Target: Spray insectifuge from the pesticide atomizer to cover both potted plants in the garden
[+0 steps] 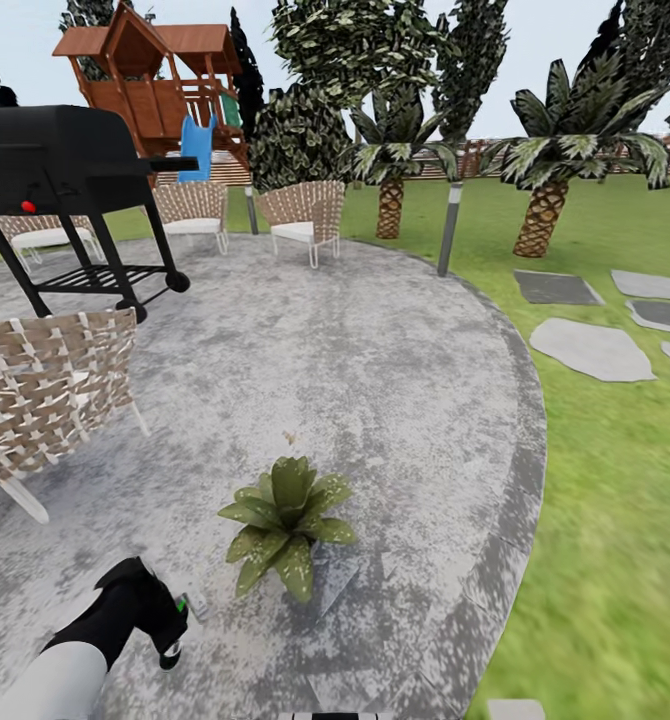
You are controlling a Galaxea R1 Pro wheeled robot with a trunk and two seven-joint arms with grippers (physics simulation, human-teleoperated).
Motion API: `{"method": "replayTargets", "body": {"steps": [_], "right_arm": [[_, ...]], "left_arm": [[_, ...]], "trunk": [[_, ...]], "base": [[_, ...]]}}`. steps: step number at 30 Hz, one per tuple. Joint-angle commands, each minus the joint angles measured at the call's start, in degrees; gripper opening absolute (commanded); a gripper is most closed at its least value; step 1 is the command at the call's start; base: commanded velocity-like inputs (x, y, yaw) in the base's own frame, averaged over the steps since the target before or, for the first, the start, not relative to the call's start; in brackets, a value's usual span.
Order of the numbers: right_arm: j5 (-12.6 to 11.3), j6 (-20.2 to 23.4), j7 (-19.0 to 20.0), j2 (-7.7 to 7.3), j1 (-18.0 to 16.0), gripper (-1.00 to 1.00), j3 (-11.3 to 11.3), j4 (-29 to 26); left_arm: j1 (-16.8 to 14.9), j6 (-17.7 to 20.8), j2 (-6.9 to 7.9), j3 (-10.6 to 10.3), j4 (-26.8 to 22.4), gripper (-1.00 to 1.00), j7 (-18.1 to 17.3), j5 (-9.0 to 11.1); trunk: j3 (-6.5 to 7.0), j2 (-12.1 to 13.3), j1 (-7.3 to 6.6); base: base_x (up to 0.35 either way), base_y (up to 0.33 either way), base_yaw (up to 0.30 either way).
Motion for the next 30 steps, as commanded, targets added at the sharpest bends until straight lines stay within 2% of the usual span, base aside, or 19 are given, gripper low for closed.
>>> {"method": "replayTargets", "body": {"steps": [1, 2, 3, 4, 5, 6, 8, 9, 11, 14, 15, 16, 17, 18, 21, 24, 25, 27, 30], "right_arm": [[-0.6, -0.1, -0.1, 0.01, 0.0, 1.00, 0.5, 0.0], [-0.7, -0.1, -0.1, 0.09, 0.0, 1.00, 0.6, 0.1], [-0.7, -0.1, -0.1, 0.10, 0.0, 1.00, 0.6, 0.1], [-0.7, -0.1, 0.0, 0.00, 0.0, 1.00, 0.5, 0.1], [-0.7, -0.1, 0.0, -0.03, 0.0, 1.00, 0.5, 0.1], [-0.7, -0.1, 0.0, -0.07, 0.0, 1.00, 0.5, 0.1], [-0.7, -0.1, 0.0, -0.10, 0.0, 1.00, 0.5, 0.1], [-0.7, -0.2, 0.0, -0.12, 0.0, 1.00, 0.5, 0.1], [-0.6, -0.2, 0.1, -0.22, 0.0, 1.00, 0.6, 0.1], [-0.4, -0.2, 0.1, -0.27, 0.0, 1.00, 0.7, 0.3], [-0.3, -0.2, 0.1, -0.28, 0.0, 1.00, 0.7, 0.3], [-0.2, -0.2, 0.1, -0.33, 0.0, 1.00, 0.8, 0.3], [-0.2, -0.2, 0.1, -0.35, 0.0, 1.00, 0.8, 0.4], [-0.2, -0.2, 0.1, -0.36, 0.0, 1.00, 0.8, 0.4], [-0.2, -0.2, 0.1, -0.31, 0.0, 1.00, 0.9, 0.4], [-0.2, -0.1, 0.1, -0.28, 0.0, 1.00, 0.9, 0.4], [-0.3, -0.1, 0.1, -0.28, 0.0, 1.00, 0.9, 0.4], [-0.4, -0.1, 0.0, -0.21, 0.0, 1.00, 0.8, 0.3], [-0.4, -0.1, 0.0, -0.20, 0.0, 1.00, 0.7, 0.3]], "left_arm": [[-0.1, 0.4, -0.07, 0.9, -0.1, -1.00, -0.5, -0.3], [-0.3, 1.7, -0.17, 1.0, -0.1, -1.00, -0.6, -0.6], [-0.6, 4.9, -0.11, 0.9, -0.1, -1.00, -0.6, -0.8], [-1.4, 12.9, 0.82, 0.7, 0.2, -1.00, -5.1, -1.0], [-2.3, 13.9, 1.20, 0.6, 0.3, -1.00, -8.8, -1.6], [-4.1, 14.5, 1.39, 0.6, 0.5, -1.00, -14.6, -3.7], [-6.4, 15.0, 0.74, 0.3, 0.7, -1.00, -23.1, -8.4], [-7.3, 15.1, 0.04, 0.2, 0.7, -1.00, -25.9, -9.7], [-9.6, 15.1, -1.60, 0.1, 0.7, -1.00, -29.0, -11.5], [-12.0, 15.2, -2.79, -0.2, 0.8, -1.00, -30.9, -12.6], [-12.9, 15.4, -3.02, -1.2, 0.7, -1.00, -32.4, -13.5], [-14.8, 16.0, -3.10, -3.9, 0.8, -1.00, -36.3, -15.8], [-16.6, 16.5, -3.14, -6.5, 0.8, -1.00, -37.9, -18.9], [-17.8, 16.7, -3.18, -7.8, 0.7, -1.00, -37.9, -21.2], [-21.0, 16.8, -3.15, -9.0, 0.8, -1.00, -37.9, -25.9], [-25.3, 16.8, -3.55, -9.2, 2.3, -1.00, -37.9, -28.9], [-26.8, 16.9, -3.98, -9.2, 3.9, -1.00, -37.9, -29.2], [-30.7, 16.9, -6.88, -9.1, 8.7, -1.00, -37.9, -29.5], [-31.3, 16.9, -8.09, -9.1, 9.2, -1.00, -37.9, -29.6]], "trunk": [[-0.06, 0.0, -0.02], [-0.06, 0.0, -0.02], [-0.07, 0.0, -0.02], [-0.10, 0.0, -0.02], [-0.11, 0.0, -0.02], [-0.12, 0.0, -0.02], [-0.13, 0.0, -0.02], [-0.13, 0.0, -0.02], [-0.13, 0.0, -0.02], [-0.13, 0.0, -0.02], [-0.13, 0.0, -0.02], [-0.13, 0.0, -0.02], [-0.13, 0.0, -0.02], [-0.13, 0.0, -0.02], [-0.13, 0.0, -0.02], [-0.13, 0.0, -0.02], [-0.13, 0.0, -0.02], [-0.13, 0.0, -0.02], [-0.21, 0.0, -0.02]], "base": [[-0.036, -0.019, 0.141], [-0.015, -0.008, 0.058], [-0.006, -0.003, 0.024], [-0.001, 0.000, 0.003], [0.000, 0.000, 0.002], [0.000, 0.000, 0.000], [0.000, 0.000, 0.000], [0.000, 0.000, 0.000], [0.000, 0.000, 0.000], [0.000, 0.000, 0.000], [0.000, 0.000, 0.000], [0.000, 0.000, 0.000], [0.000, 0.000, 0.000], [0.000, 0.000, 0.000], [0.000, 0.000, 0.000], [0.000, 0.000, 0.000], [0.000, 0.000, 0.000], [0.000, 0.000, 0.002], [0.000, 0.000, 0.105]]}}
